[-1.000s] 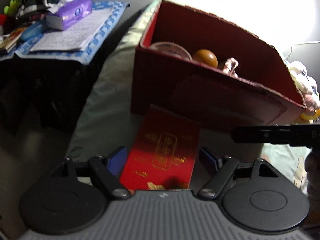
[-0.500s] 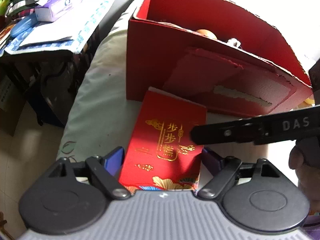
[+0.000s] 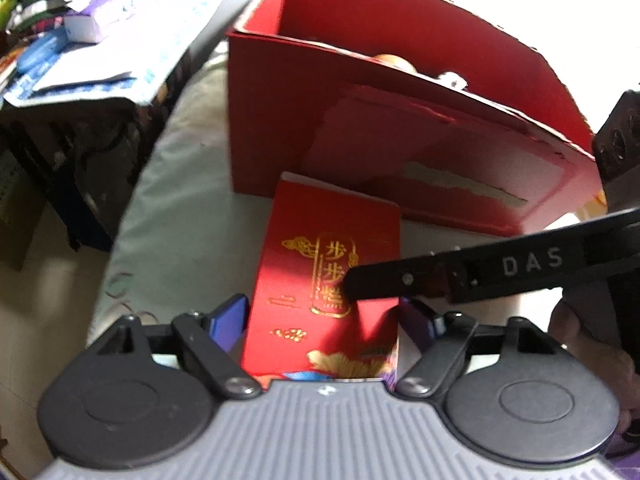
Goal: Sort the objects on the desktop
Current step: 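Close the right gripper on the red printed cake box, then lift the cake box with the right gripper and carry it over the red box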
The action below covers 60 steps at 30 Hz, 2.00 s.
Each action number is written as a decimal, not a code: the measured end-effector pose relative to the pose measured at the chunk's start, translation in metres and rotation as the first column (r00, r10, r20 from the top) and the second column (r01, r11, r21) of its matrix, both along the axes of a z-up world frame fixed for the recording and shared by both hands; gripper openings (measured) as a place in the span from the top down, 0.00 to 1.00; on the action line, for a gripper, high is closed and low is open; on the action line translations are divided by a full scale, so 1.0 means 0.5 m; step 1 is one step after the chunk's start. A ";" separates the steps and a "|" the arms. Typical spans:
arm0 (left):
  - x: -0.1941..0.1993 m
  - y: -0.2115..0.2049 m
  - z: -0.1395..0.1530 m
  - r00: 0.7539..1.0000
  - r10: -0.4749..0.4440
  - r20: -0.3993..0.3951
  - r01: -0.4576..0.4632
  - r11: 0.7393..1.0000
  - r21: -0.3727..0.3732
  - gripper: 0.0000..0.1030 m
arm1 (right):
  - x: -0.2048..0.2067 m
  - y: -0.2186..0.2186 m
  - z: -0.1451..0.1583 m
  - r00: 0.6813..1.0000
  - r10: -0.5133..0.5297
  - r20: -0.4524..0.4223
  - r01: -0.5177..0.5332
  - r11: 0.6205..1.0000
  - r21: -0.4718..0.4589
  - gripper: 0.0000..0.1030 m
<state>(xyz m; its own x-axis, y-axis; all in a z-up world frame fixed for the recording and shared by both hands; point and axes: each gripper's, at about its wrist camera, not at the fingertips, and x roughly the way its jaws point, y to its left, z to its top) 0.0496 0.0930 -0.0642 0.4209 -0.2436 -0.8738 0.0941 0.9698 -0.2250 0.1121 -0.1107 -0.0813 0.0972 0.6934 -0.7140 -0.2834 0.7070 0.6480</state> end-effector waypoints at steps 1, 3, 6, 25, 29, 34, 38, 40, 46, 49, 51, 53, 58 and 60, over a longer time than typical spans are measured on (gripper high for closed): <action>-0.003 -0.007 0.002 1.000 -0.009 -0.003 0.009 1.000 -0.005 0.25 | -0.002 -0.006 0.000 1.000 -0.002 0.001 0.002 1.000 -0.002 0.53; -0.008 -0.028 0.006 1.000 -0.030 -0.003 0.030 1.000 0.006 0.25 | -0.005 -0.012 0.006 1.000 -0.011 0.009 0.011 1.000 -0.009 0.54; -0.013 -0.062 0.008 0.997 -0.071 -0.013 0.071 0.997 0.008 0.25 | -0.014 -0.039 0.011 1.000 -0.021 0.016 0.021 1.000 -0.016 0.54; -0.038 -0.382 0.028 0.860 -0.509 -0.029 0.508 0.861 -0.028 0.25 | -0.118 -0.295 0.037 0.967 -0.254 -0.004 0.253 0.965 -0.075 0.54; -0.041 -0.451 0.036 0.813 -0.583 -0.009 0.582 0.813 -0.019 0.25 | -0.139 -0.359 0.041 0.943 -0.333 0.009 0.333 0.939 -0.089 0.54; -0.038 -0.520 0.056 0.780 -0.625 0.040 0.626 0.780 -0.023 0.25 | -0.163 -0.425 0.053 0.905 -0.423 0.049 0.426 0.899 -0.101 0.54; -0.035 -0.558 0.078 0.767 -0.636 0.083 0.640 0.767 -0.031 0.25 | -0.181 -0.471 0.068 0.869 -0.487 0.084 0.493 0.866 -0.088 0.54; -0.029 -0.571 0.091 0.763 -0.638 0.105 0.644 0.764 -0.031 0.25 | -0.185 -0.489 0.076 0.849 -0.518 0.104 0.526 0.847 -0.077 0.54; -0.009 -0.573 0.148 0.764 -0.616 0.190 0.630 0.776 -0.017 0.25 | -0.189 -0.537 0.107 0.793 -0.585 0.171 0.598 0.801 -0.028 0.54; 0.007 -0.551 0.185 0.772 -0.589 0.237 0.608 0.794 -0.008 0.25 | -0.186 -0.540 0.128 0.773 -0.601 0.204 0.612 0.791 0.012 0.54; 0.021 -0.532 0.208 0.778 -0.567 0.269 0.591 0.807 -0.008 0.25 | -0.179 -0.535 0.145 0.765 -0.604 0.225 0.612 0.790 0.039 0.54; 0.031 -0.508 0.232 0.783 -0.544 0.301 0.572 0.821 -0.004 0.25 | -0.169 -0.523 0.167 0.759 -0.600 0.253 0.606 0.793 0.064 0.54; 0.066 -0.441 0.273 0.795 -0.489 0.360 0.519 0.855 0.014 0.25 | -0.124 -0.480 0.219 0.756 -0.573 0.316 0.568 0.815 0.116 0.54; 0.085 -0.415 0.281 0.801 -0.470 0.370 0.499 0.866 0.020 0.25 | -0.100 -0.456 0.236 0.759 -0.558 0.337 0.550 0.825 0.128 0.54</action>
